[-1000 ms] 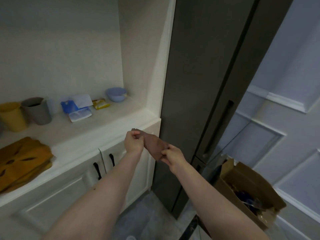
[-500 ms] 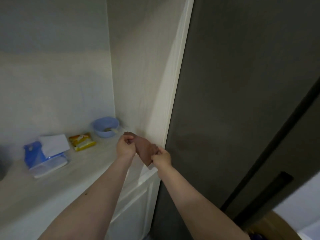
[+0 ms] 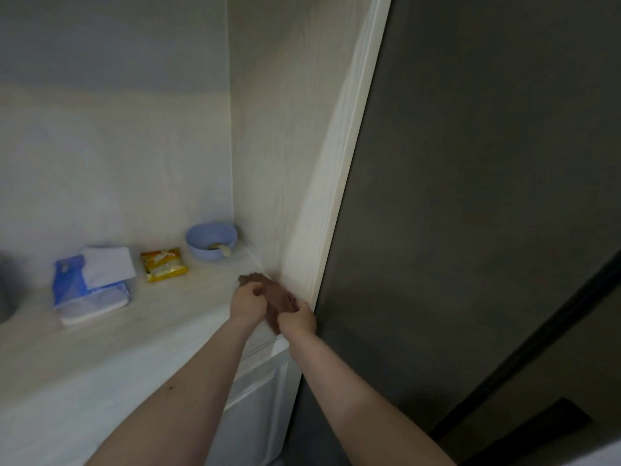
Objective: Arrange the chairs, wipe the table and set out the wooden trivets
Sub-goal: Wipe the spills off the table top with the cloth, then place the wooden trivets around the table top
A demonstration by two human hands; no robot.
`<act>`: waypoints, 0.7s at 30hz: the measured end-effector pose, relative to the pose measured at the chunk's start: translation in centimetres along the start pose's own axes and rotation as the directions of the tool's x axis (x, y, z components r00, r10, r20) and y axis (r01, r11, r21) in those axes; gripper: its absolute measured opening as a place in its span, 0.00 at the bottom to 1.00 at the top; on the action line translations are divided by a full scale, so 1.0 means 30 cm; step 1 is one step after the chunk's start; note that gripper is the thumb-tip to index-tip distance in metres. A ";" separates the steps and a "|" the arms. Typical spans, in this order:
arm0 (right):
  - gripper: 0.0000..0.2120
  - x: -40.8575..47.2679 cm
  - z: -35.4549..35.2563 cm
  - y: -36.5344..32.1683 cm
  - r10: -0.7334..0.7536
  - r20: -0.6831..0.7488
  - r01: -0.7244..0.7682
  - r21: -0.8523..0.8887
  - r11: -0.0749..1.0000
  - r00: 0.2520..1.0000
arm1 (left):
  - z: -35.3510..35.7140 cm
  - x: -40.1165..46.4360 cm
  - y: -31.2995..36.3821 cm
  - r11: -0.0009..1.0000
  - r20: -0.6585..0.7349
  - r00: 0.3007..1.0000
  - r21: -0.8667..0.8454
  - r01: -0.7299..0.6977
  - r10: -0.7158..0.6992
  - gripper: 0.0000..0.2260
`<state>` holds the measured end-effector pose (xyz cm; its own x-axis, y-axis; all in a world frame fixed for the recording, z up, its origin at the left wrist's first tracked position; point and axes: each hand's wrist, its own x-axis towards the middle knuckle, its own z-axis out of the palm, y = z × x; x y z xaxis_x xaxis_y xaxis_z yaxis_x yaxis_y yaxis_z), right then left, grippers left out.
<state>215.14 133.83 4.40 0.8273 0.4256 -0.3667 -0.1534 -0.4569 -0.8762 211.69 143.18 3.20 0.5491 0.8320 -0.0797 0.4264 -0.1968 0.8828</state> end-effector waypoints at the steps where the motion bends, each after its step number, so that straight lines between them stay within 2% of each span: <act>1: 0.23 -0.005 -0.002 0.000 -0.012 -0.004 0.011 -0.018 1.000 1.000 | -0.006 -0.026 0.007 1.000 -0.016 1.000 -0.006 -0.014 0.014 0.21; 2: 0.23 -0.021 -0.008 -0.001 -0.031 0.000 0.031 -0.046 0.998 1.000 | -0.014 -0.058 0.009 1.000 -0.052 0.999 -0.026 -0.012 0.011 0.23; 4: 0.22 -0.054 -0.023 -0.004 -0.102 0.019 0.103 -0.099 0.990 0.995 | -0.027 -0.103 0.006 0.998 -0.136 0.990 -0.051 0.021 -0.028 0.17; 7: 0.24 -0.114 -0.029 0.003 -0.164 0.160 0.185 -0.129 0.974 0.973 | -0.067 -0.174 -0.021 0.993 -0.249 0.962 -0.073 0.095 -0.110 0.16; 10: 0.24 -0.181 0.002 0.026 -0.170 0.273 0.209 -0.121 0.970 0.947 | -0.129 -0.280 -0.071 0.983 -0.347 0.921 -0.104 0.149 -0.177 0.16; 14: 0.23 -0.260 0.073 0.027 -0.167 0.333 0.223 -0.136 0.965 0.928 | -0.241 -0.397 -0.127 0.967 -0.417 0.874 -0.152 0.205 -0.250 0.17; 21: 0.23 -0.439 0.282 -0.007 -0.194 0.527 0.315 -0.150 0.937 0.827 | -0.521 -0.561 -0.215 0.932 -0.598 0.715 -0.245 0.267 -0.362 0.18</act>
<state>199.70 134.93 6.78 0.4296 0.8524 -0.2982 0.1980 -0.4111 -0.8898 188.46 138.56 6.07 -0.1920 0.9764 -0.0994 0.3683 0.1655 0.9148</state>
